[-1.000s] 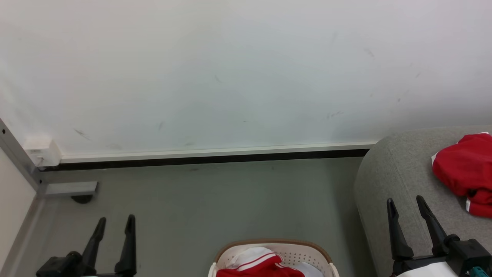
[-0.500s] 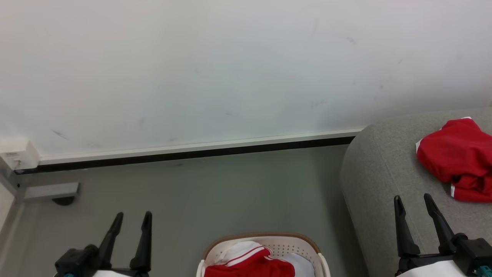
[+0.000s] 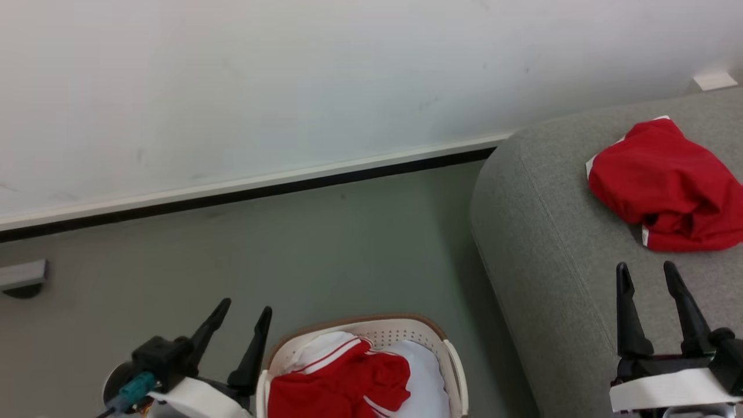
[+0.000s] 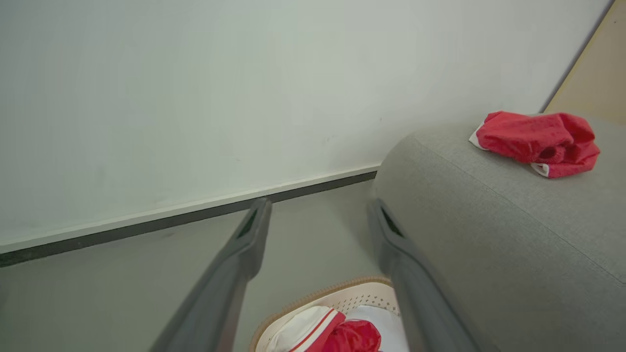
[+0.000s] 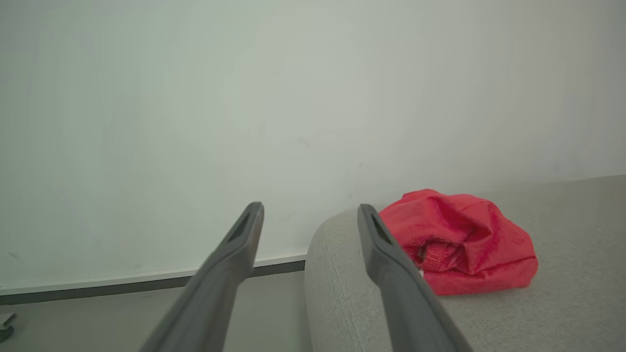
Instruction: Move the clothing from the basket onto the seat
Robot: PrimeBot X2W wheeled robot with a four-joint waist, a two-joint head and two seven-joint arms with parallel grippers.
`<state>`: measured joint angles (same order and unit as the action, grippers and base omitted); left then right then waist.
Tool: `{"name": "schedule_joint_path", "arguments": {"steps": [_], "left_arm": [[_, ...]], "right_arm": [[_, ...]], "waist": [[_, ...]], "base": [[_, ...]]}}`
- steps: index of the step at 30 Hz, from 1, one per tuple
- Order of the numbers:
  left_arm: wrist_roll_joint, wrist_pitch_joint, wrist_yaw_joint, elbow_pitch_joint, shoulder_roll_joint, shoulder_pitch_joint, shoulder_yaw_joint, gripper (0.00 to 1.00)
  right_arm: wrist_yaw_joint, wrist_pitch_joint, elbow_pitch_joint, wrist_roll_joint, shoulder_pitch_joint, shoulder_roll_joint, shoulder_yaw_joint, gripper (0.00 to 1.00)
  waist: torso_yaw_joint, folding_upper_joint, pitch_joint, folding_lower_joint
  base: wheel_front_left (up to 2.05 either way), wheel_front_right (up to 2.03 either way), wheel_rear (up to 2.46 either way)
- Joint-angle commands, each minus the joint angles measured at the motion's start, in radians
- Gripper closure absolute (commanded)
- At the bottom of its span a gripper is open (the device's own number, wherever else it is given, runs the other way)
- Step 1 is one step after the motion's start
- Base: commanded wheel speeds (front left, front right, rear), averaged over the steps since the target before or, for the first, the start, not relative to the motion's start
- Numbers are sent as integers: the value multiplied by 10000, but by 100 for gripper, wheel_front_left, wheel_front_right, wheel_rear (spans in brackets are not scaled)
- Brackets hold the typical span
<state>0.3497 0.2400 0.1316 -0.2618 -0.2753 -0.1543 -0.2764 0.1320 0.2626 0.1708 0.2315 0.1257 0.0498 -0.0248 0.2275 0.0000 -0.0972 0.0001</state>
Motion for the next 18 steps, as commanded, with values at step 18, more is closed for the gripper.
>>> {"name": "schedule_joint_path", "arguments": {"steps": [18], "left_arm": [[626, -2176, -19, -1481, -1753, -2806, -4239, 0]], "right_arm": [[-25, 32, -1531, 715, 1943, 11, 3, 0]], "waist": [[1639, 0, -3094, -1]], "base": [[0, 0, 0]]}}
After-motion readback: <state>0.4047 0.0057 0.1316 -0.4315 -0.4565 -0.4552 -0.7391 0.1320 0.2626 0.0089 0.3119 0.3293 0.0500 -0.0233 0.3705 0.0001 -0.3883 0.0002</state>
